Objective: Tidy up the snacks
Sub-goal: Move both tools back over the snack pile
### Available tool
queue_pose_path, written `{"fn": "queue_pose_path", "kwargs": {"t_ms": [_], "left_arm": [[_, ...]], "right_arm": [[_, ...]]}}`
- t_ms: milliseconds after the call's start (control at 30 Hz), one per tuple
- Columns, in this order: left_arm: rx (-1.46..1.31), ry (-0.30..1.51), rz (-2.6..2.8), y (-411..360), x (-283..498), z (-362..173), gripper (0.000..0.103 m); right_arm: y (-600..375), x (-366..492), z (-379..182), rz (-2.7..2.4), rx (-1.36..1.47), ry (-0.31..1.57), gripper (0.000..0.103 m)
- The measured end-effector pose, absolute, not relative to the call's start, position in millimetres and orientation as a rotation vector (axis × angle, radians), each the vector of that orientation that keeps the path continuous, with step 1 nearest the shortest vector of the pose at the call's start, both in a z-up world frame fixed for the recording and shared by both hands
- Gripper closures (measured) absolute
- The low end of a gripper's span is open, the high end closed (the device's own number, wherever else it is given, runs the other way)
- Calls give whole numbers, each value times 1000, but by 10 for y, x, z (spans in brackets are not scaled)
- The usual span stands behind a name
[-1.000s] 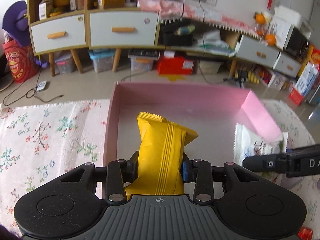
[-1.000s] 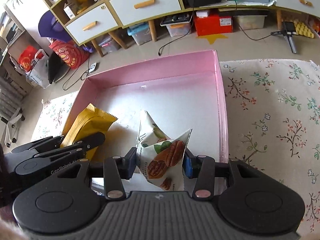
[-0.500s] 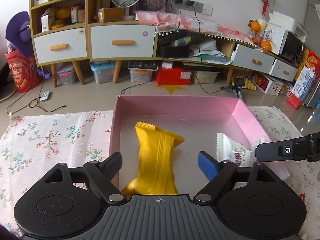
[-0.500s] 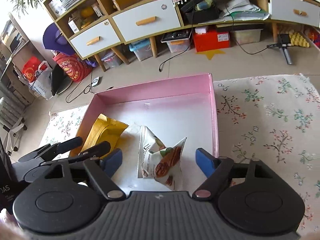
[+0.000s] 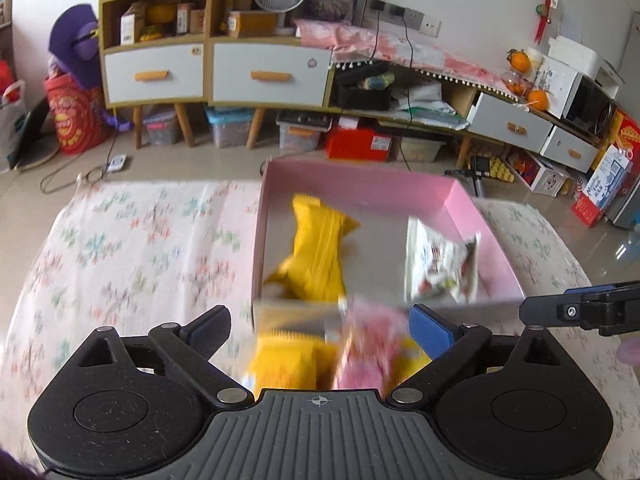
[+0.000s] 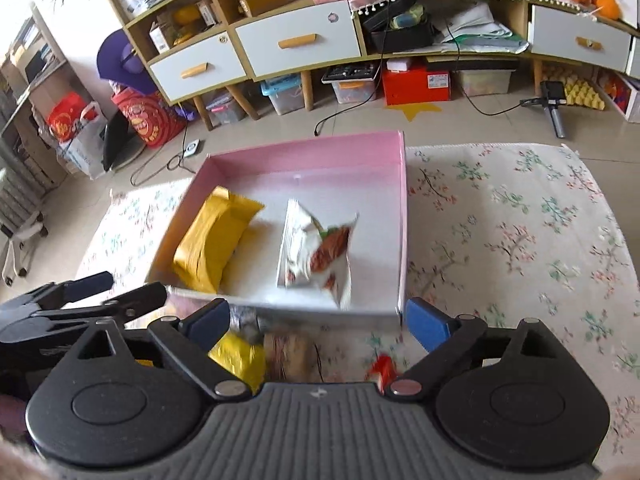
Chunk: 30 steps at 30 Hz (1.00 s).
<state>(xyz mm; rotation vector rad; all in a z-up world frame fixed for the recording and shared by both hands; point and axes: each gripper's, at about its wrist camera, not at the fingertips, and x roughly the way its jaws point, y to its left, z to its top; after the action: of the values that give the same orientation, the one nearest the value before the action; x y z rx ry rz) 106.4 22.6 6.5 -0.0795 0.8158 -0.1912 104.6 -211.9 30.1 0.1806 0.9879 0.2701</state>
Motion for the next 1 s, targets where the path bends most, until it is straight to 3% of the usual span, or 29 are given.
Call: {"fn": "queue_pose_path", "kwargs": {"t_ms": [733,833,900,1000], "left_arm": [[40,941,-313,128,249,-345,9],[27,939,-332,111,241,-350,22],[28,929,-347,86,249,-344,44],[12,932,-370,58,285,-335,60]], "right_arm": [[-2031,428,-94,345,0,1087,7],[-2011,399,-129,351,-18,1091,8],[-2003,388,-138,353,-20,1091,10],[-2006,391,-164,346,-14,1100,19]]}}
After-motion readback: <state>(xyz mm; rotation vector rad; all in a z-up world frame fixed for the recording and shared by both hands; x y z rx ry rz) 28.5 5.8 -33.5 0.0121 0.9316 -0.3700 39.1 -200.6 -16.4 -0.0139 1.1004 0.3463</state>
